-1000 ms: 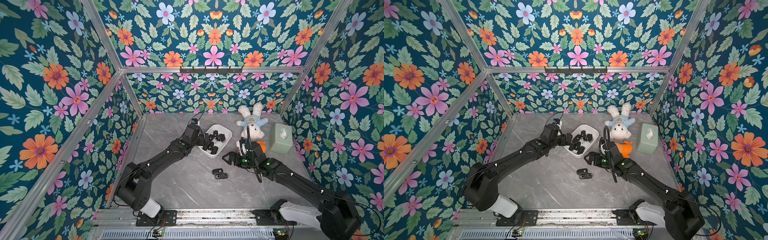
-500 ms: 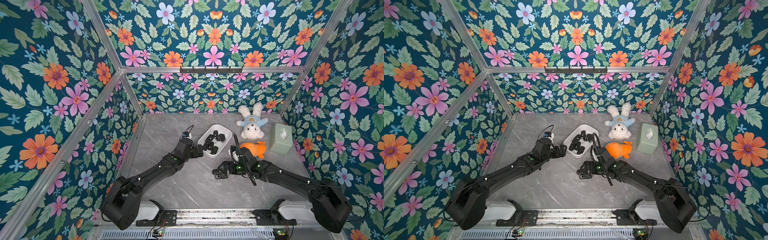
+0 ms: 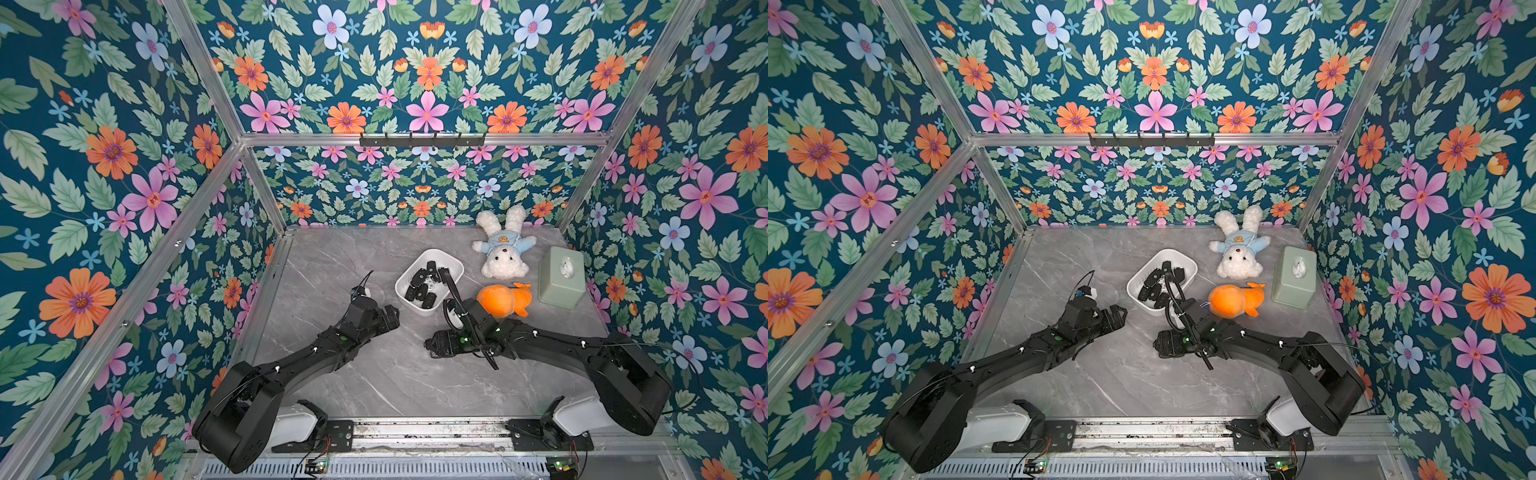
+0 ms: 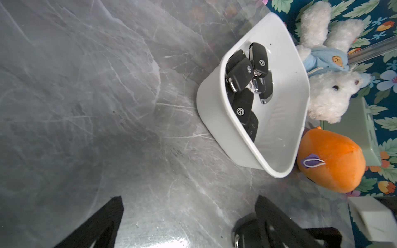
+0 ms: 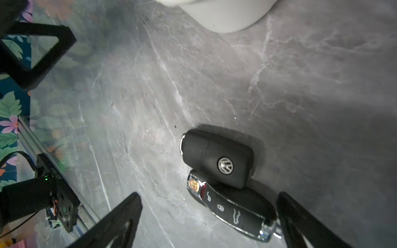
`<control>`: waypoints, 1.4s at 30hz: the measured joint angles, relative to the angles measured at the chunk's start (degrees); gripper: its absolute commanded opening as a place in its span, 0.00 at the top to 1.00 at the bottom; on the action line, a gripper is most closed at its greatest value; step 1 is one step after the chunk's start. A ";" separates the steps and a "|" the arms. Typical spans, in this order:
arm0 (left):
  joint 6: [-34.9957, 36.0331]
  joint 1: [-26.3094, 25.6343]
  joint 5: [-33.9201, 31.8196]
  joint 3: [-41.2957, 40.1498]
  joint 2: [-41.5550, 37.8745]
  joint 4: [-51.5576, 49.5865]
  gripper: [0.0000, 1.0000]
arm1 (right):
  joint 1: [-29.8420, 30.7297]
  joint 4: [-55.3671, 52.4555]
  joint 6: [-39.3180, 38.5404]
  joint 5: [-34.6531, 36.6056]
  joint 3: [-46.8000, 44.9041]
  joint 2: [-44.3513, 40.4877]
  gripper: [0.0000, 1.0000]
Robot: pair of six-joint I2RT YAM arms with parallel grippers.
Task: Place the car key into the storage box
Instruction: Pick up the car key from the center of the board.
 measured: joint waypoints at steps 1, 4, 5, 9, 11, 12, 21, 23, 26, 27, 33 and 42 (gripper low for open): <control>-0.22 0.00 0.02 0.13 0.00 0.13 0.00 | 0.24 0.00 -0.09 0.24 0.04 0.42 0.01; -0.59 0.00 0.13 0.46 0.07 0.72 0.00 | 1.05 0.00 -0.39 0.31 0.35 1.51 0.01; -0.74 0.00 0.13 0.55 0.17 0.94 0.01 | 1.31 -0.04 -0.42 0.31 0.57 1.77 0.01; -0.96 0.00 0.13 0.68 0.74 1.16 0.00 | 2.73 -0.61 -0.68 0.33 1.92 2.93 0.01; -0.96 0.00 0.13 0.72 0.94 1.16 0.00 | 3.67 -1.42 -0.83 0.50 2.71 3.41 0.01; -0.96 0.00 0.13 0.72 1.03 1.16 0.00 | 4.13 -1.81 -0.85 0.52 3.06 3.58 0.01; -1.01 0.00 0.15 0.94 1.16 1.16 0.00 | 7.17 -5.68 -1.22 3.39 5.88 6.34 0.06; -1.01 0.00 0.15 0.98 1.16 1.16 0.01 | 7.65 -6.29 -1.42 4.15 6.69 7.02 0.09; -1.01 0.00 0.13 1.05 1.16 1.14 0.00 | 8.39 -7.78 -2.12 5.81 8.17 8.33 0.16; -1.01 0.00 0.13 1.07 1.16 1.16 0.00 | 8.61 -8.33 -2.36 6.47 8.70 8.76 0.18; -1.01 0.07 -0.13 1.05 1.16 1.09 0.01 | 10.23 -10.75 -4.22 11.52 11.91 12.04 0.31; -1.22 0.17 -0.31 0.87 1.22 1.09 0.00 | 12.52 -13.97 -6.16 18.10 14.29 14.62 0.42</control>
